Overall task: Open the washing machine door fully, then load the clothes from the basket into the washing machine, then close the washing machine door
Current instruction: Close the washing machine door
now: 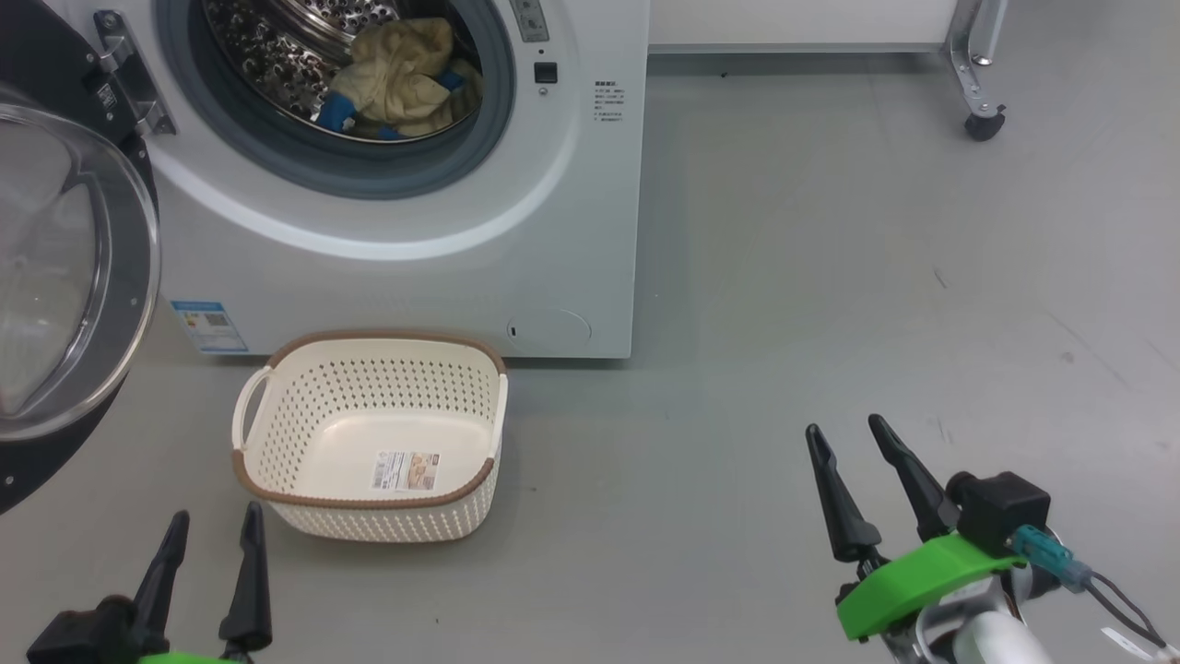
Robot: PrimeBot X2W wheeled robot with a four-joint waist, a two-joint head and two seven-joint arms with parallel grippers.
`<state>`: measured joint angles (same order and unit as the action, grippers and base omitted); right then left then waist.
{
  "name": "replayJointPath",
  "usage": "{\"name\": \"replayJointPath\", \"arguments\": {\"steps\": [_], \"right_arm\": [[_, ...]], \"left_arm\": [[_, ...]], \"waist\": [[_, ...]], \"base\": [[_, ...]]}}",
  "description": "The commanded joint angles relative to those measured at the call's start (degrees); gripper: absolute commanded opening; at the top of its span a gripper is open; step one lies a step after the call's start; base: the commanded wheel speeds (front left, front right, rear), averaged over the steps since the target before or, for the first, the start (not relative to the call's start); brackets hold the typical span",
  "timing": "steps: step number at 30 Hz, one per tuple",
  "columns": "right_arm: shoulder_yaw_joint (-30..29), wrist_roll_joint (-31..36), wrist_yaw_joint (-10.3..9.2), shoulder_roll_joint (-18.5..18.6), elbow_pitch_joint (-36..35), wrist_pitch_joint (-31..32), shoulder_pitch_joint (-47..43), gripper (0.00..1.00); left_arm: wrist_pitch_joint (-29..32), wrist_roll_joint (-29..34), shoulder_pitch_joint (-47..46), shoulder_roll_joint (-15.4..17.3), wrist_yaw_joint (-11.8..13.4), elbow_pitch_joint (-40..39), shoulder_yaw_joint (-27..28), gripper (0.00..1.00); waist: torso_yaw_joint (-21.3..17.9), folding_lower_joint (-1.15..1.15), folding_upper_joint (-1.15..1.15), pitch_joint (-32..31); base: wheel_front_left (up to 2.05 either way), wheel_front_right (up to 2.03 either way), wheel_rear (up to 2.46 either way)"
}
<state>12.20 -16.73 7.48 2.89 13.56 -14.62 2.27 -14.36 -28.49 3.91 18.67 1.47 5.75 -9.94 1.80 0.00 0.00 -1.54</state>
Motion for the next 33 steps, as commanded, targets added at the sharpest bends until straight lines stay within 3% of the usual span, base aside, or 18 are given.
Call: {"name": "replayJointPath", "arguments": {"steps": [1,33], "right_arm": [[1.0,-0.3,0.01,0.0,-1.7,-0.4,2.7,1.0],[1.2,-0.4,0.01,0.0,-1.4,-0.4,2.8,1.0]], "left_arm": [[-0.6,0.1,-2.8,1.1,-0.3,-1.5,2.6,1.0],[-0.6,1.0,-2.9,0.0,-0.5,-1.0,2.2,1.0]], "waist": [[0.0,0.0,0.0,0.0],[0.0,0.0,0.0,-0.1]], "base": [[-0.16,0.16,0.0],[0.0,0.0,0.0]]}}
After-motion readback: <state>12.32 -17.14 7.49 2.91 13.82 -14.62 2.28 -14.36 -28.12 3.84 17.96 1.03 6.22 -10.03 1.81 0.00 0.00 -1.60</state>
